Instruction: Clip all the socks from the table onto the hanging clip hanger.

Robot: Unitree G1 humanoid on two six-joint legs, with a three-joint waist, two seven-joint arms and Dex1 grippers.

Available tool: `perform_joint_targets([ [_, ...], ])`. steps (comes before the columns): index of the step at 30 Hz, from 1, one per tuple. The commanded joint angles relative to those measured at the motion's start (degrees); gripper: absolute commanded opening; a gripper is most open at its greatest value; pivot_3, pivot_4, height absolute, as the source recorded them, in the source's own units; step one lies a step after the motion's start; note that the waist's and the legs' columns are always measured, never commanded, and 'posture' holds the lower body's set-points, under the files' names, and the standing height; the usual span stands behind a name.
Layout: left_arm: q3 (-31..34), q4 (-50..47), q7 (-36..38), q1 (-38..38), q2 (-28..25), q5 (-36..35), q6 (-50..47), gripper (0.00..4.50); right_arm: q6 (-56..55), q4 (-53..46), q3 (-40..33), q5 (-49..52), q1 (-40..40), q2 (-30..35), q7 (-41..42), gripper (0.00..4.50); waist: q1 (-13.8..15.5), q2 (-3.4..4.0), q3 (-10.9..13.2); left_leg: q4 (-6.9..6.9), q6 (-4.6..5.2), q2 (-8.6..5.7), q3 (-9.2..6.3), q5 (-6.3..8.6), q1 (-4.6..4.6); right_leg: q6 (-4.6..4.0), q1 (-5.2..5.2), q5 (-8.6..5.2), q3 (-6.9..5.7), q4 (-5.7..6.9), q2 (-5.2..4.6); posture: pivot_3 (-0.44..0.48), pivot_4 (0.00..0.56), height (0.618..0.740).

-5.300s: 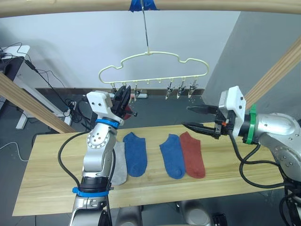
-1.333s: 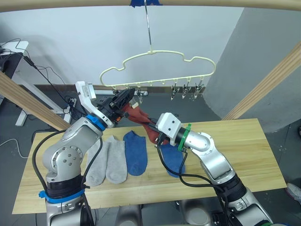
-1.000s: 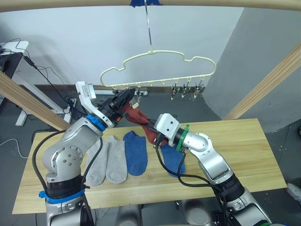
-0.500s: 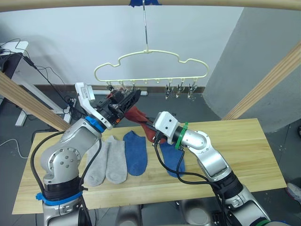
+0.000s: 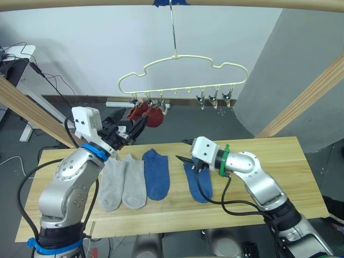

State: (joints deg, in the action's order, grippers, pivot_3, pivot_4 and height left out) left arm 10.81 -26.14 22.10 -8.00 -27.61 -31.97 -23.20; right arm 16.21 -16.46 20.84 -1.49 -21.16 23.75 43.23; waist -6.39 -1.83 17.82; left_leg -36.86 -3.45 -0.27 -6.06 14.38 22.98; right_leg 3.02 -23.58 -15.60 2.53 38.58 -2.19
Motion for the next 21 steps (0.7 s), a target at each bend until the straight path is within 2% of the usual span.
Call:
perform_joint_targets([
  [1, -3.2, -4.25, 0.32, 2.61, 1.79, 6.77, 7.96, 4.07, -0.76, -8.08, -9.13, 8.8, 0.73, 4.89, 5.51, 2.5, 0.14, 0.0, 0.0, 0.0, 0.0, 0.02, 0.0, 0.0, 0.02, 0.0, 0.01, 0.0, 0.0, -0.03, -0.03, -0.186, 0.296, 0.74],
  [5, -4.65, -3.55, -1.0, 3.02, 5.71, 8.55, 11.17, 4.07, 4.16, -11.63, -16.82, 17.71, 0.11, 9.39, 8.55, 2.5, 0.28, 0.0, 0.0, -0.06, 0.02, -0.04, -0.01, 0.01, 0.01, 0.01, 0.07, 0.0, -0.04, -0.04, 0.01, -0.199, 0.298, 0.74],
  [8, -6.17, -2.78, -1.64, 3.23, 8.37, 10.26, 12.72, 3.15, 8.21, -13.43, -20.66, 22.09, -1.08, 12.07, 8.85, 2.55, 0.09, 0.0, 0.0, -0.06, 0.03, -0.04, -0.01, 0.0, -0.01, 0.01, 0.07, 0.01, -0.04, -0.01, 0.08, -0.22, 0.3, 0.74],
  [12, -8.43, -0.86, -2.68, 2.01, 10.59, 13.41, 14.02, 1.98, 11.33, -15.45, -22.17, 24.56, -1.38, 14.1, 7.79, 2.55, -0.05, 0.0, 0.0, -0.07, 0.03, -0.05, 0.02, 0.0, -0.01, 0.01, 0.07, 0.0, -0.02, 0.01, 0.09, -0.246, 0.303, 0.74],
  [21, -9.86, 7.77, -4.18, -3.85, 15.01, 17.08, 16.85, 1.98, 15.65, -17.6, -23.86, 27.93, -1.91, 15.94, 5.36, 2.55, -0.16, -0.01, 0.0, -0.1, 0.04, -0.08, 0.03, 0.0, 0.0, 0.01, 0.07, 0.0, -0.03, 0.01, 0.08, -0.263, 0.305, 0.74],
])
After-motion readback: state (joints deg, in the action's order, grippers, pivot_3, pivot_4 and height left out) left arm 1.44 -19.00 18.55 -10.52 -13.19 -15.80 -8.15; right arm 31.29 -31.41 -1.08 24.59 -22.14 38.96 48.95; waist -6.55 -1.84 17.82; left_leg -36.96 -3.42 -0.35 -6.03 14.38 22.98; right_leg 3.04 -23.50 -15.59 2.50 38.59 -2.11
